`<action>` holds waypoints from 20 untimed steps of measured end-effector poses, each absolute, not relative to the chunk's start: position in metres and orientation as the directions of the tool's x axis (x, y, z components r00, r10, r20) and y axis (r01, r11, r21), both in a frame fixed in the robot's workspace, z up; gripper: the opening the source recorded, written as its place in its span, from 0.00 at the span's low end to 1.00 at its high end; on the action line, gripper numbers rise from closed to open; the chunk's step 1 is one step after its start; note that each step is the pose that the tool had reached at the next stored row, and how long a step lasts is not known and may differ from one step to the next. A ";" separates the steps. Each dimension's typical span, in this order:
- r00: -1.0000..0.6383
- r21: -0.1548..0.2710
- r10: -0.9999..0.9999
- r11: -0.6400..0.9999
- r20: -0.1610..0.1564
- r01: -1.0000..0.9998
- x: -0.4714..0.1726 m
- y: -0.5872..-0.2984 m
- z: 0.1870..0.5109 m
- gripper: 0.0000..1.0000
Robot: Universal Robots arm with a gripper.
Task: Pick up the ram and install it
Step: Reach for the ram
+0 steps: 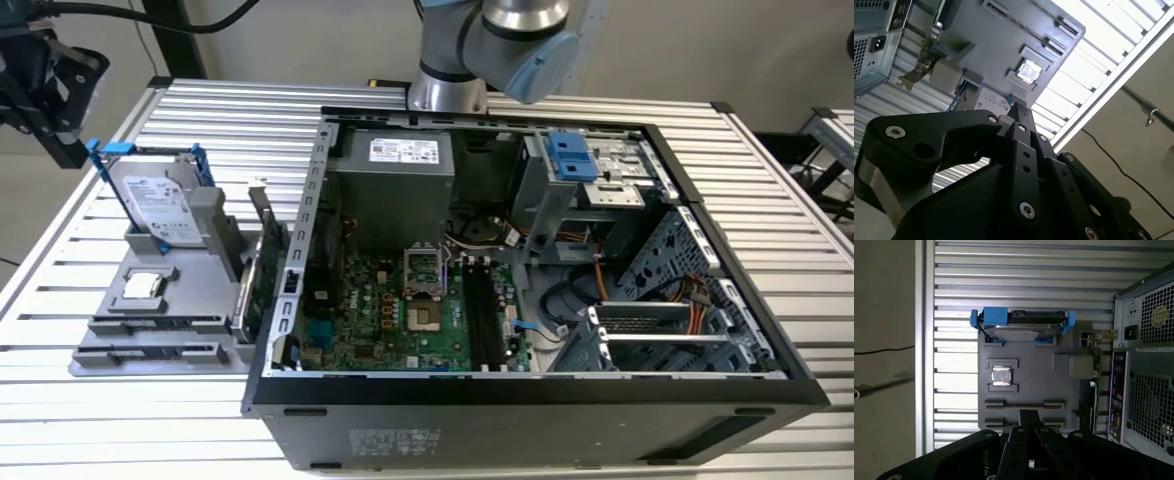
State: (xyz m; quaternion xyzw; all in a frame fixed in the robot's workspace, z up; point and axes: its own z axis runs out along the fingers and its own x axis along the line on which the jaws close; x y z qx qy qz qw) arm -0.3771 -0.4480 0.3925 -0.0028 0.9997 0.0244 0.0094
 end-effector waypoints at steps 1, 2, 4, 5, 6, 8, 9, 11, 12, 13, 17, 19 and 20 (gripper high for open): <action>-1.000 0.049 -0.005 0.999 -0.019 -0.006 -0.377 -0.450 0.393 0.00; -1.000 0.049 -0.005 0.999 -0.019 -0.006 -0.377 -0.452 0.392 0.00; -1.000 0.049 -0.005 0.999 -0.019 -0.006 -0.377 -0.456 0.392 0.00; -1.000 0.049 -0.005 0.999 -0.019 -0.006 -0.377 -0.458 0.392 0.00; -1.000 0.049 -0.005 0.999 -0.019 -0.006 -0.377 -0.460 0.392 0.00; -1.000 0.049 -0.005 0.999 -0.019 -0.006 -0.377 -0.464 0.392 0.00; -1.000 0.049 -0.005 0.999 -0.019 -0.006 -0.377 -0.466 0.392 0.00; -1.000 0.049 -0.005 0.999 -0.019 -0.006 -0.377 -0.470 0.392 0.00; -1.000 0.049 -0.005 0.999 -0.019 -0.006 -0.377 -0.472 0.392 0.00; -1.000 0.049 -0.005 0.999 -0.019 -0.006 -0.377 -0.474 0.392 0.00; -1.000 0.049 -0.005 0.999 -0.019 -0.006 -0.377 -0.483 0.392 0.00; -1.000 0.049 -0.005 0.999 -0.019 -0.006 -0.377 -0.488 0.392 0.00; -1.000 0.049 -0.005 0.999 -0.019 -0.006 -0.377 -0.490 0.392 0.00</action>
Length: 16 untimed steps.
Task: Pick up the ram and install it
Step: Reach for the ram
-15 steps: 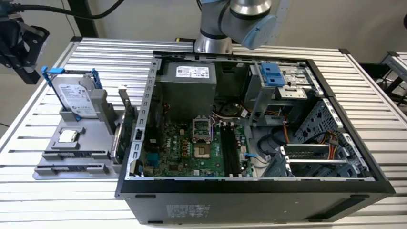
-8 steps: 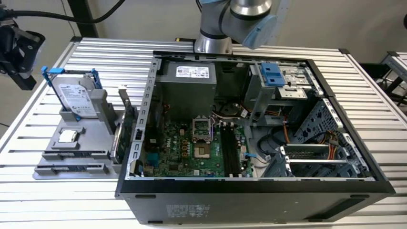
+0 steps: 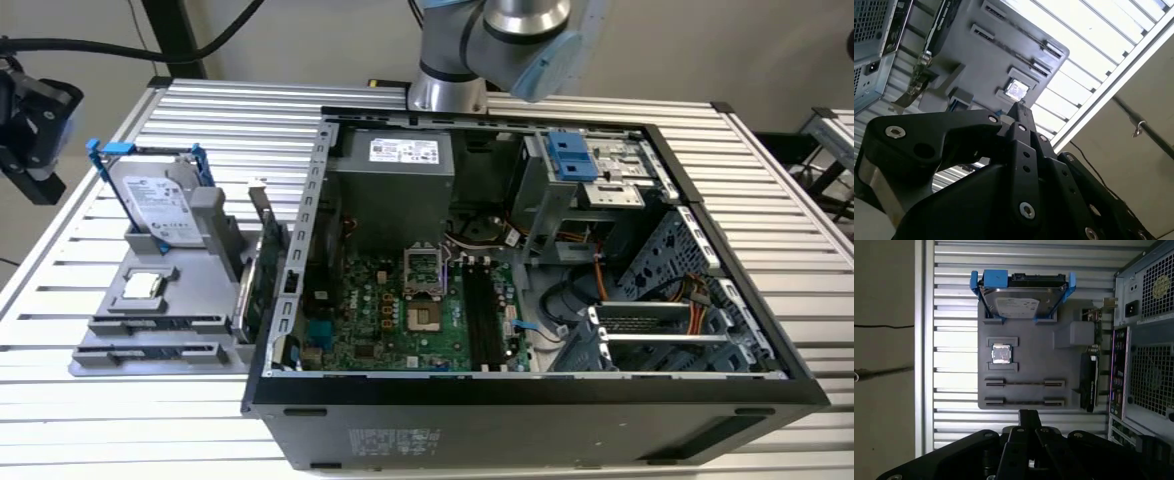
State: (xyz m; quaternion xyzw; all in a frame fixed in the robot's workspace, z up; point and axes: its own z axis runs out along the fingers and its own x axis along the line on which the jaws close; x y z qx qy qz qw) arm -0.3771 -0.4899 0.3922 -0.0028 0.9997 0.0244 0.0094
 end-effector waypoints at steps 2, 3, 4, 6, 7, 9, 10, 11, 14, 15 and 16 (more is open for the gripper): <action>-1.000 0.049 -0.005 0.999 -0.019 -0.006 -0.377 -0.494 0.392 0.00; -1.000 0.049 -0.005 0.999 -0.019 -0.006 -0.377 -0.497 0.392 0.00; -1.000 0.049 -0.005 0.999 -0.019 -0.006 -0.377 -0.499 0.392 0.00; -1.000 0.049 -0.005 0.999 -0.019 -0.006 -0.377 -0.503 0.392 0.00; -1.000 0.049 -0.005 0.999 -0.019 -0.006 -0.377 -0.506 0.392 0.00; -1.000 0.049 -0.005 0.999 -0.019 -0.006 -0.377 -0.510 0.392 0.00; -1.000 0.049 -0.005 0.999 -0.019 -0.006 -0.377 -0.513 0.392 0.00; -1.000 0.049 -0.005 0.999 -0.019 -0.006 -0.377 -0.515 0.392 0.00; -1.000 0.049 -0.005 0.999 -0.019 -0.006 -0.377 -0.521 0.392 0.00; -1.000 0.049 -0.005 0.999 -0.019 -0.006 -0.377 -0.522 0.392 0.00; -1.000 0.049 -0.005 0.999 -0.019 -0.006 -0.377 -0.523 0.392 0.00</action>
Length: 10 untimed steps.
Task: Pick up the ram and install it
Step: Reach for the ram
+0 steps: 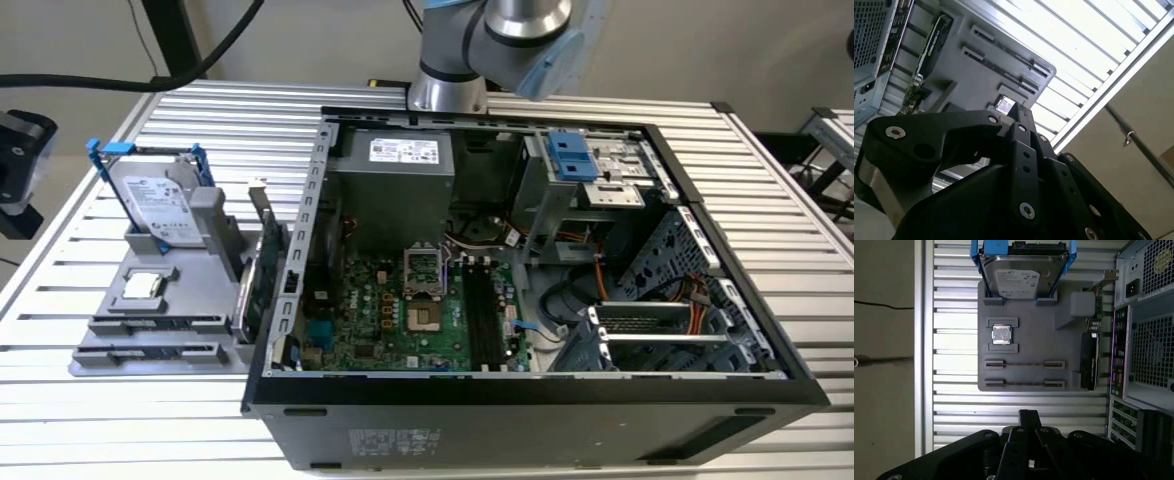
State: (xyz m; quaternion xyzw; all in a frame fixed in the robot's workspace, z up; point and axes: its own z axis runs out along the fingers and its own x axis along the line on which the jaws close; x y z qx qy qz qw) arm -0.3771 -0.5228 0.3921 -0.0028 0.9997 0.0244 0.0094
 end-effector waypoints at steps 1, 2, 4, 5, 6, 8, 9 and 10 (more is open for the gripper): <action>-1.000 0.049 -0.005 0.999 -0.019 -0.006 -0.377 -0.523 0.392 0.00; -1.000 0.049 -0.005 0.999 -0.019 -0.006 -0.377 -0.523 0.392 0.00; -1.000 0.049 -0.005 0.999 -0.019 -0.006 -0.377 -0.523 0.392 0.00; -1.000 0.049 -0.005 0.999 -0.019 -0.006 -0.377 -0.523 0.392 0.00; -1.000 0.049 -0.005 0.999 -0.019 -0.006 -0.377 -0.523 0.392 0.00; -1.000 0.049 -0.005 0.999 -0.019 -0.006 -0.377 -0.524 0.392 0.00; -1.000 0.049 -0.005 0.999 -0.019 -0.006 -0.377 -0.524 0.392 0.00; -1.000 0.049 -0.005 0.999 -0.019 -0.006 -0.377 -0.524 0.392 0.00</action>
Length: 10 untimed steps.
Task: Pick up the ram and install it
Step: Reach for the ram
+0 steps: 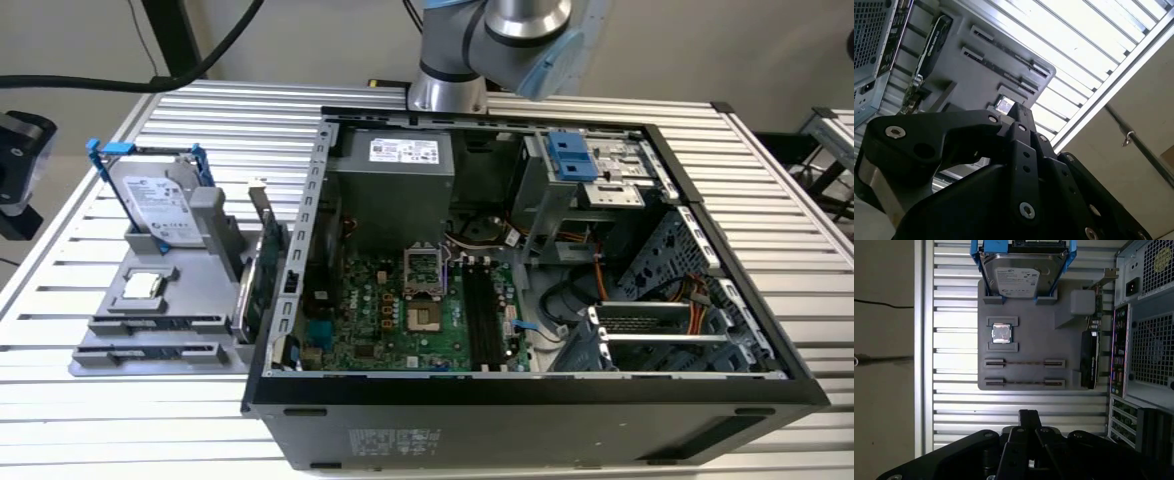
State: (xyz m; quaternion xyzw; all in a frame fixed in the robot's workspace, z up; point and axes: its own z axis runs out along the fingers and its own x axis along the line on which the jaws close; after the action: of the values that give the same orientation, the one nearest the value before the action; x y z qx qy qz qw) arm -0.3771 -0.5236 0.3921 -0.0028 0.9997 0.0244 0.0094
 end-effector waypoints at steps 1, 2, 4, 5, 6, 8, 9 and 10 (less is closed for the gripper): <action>-1.000 0.049 -0.005 0.999 -0.019 -0.006 -0.377 -0.524 0.392 0.00; -1.000 0.049 -0.005 0.999 -0.019 -0.006 -0.377 -0.524 0.392 0.00; -1.000 0.049 -0.005 0.999 -0.019 -0.006 -0.377 -0.524 0.392 0.00; -1.000 0.049 -0.007 0.999 -0.019 -0.007 -0.377 -0.524 0.392 0.00; -1.000 0.049 -0.009 0.999 -0.019 -0.010 -0.377 -0.524 0.392 0.00; -1.000 0.049 -0.019 0.999 -0.019 -0.020 -0.377 -0.524 0.392 0.00; -1.000 0.049 -0.022 0.999 -0.019 -0.022 -0.377 -0.524 0.392 0.00; -1.000 0.049 -0.022 0.999 -0.019 -0.023 -0.377 -0.524 0.392 0.00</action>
State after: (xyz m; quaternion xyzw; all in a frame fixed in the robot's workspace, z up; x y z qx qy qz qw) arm -0.3771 -0.5236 0.3921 -0.0110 0.9996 0.0245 0.0092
